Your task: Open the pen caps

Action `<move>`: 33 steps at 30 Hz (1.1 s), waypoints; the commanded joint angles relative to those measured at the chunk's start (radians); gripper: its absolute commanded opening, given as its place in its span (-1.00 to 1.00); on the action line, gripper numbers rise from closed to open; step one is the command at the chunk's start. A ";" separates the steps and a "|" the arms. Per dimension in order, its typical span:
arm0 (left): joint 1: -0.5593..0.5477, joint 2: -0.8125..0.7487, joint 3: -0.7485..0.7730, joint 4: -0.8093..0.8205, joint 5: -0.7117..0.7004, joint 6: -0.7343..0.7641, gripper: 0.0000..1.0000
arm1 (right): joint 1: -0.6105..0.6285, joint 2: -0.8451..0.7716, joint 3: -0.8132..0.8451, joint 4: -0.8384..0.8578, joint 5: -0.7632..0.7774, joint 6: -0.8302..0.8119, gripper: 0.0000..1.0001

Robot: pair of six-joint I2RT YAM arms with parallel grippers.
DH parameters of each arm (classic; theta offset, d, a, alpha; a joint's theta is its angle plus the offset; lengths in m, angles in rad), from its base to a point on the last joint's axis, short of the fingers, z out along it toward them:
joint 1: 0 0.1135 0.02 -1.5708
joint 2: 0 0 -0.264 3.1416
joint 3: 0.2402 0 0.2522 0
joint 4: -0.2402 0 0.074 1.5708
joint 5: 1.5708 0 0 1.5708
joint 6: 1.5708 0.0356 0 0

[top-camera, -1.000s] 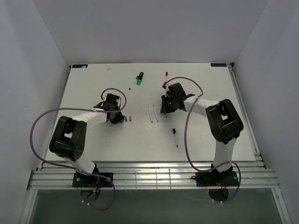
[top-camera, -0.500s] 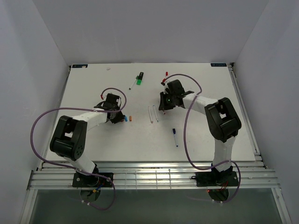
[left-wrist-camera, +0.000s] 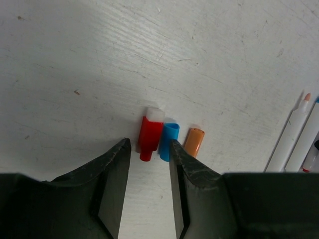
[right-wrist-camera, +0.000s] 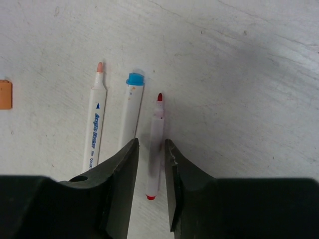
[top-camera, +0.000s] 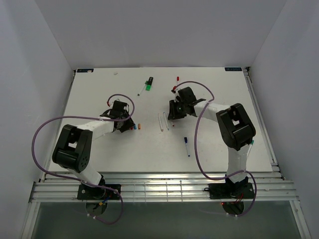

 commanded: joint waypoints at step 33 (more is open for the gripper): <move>-0.039 -0.577 -0.100 -0.087 0.241 -0.030 0.38 | 0.071 -0.768 -0.584 -0.206 0.279 0.067 -0.12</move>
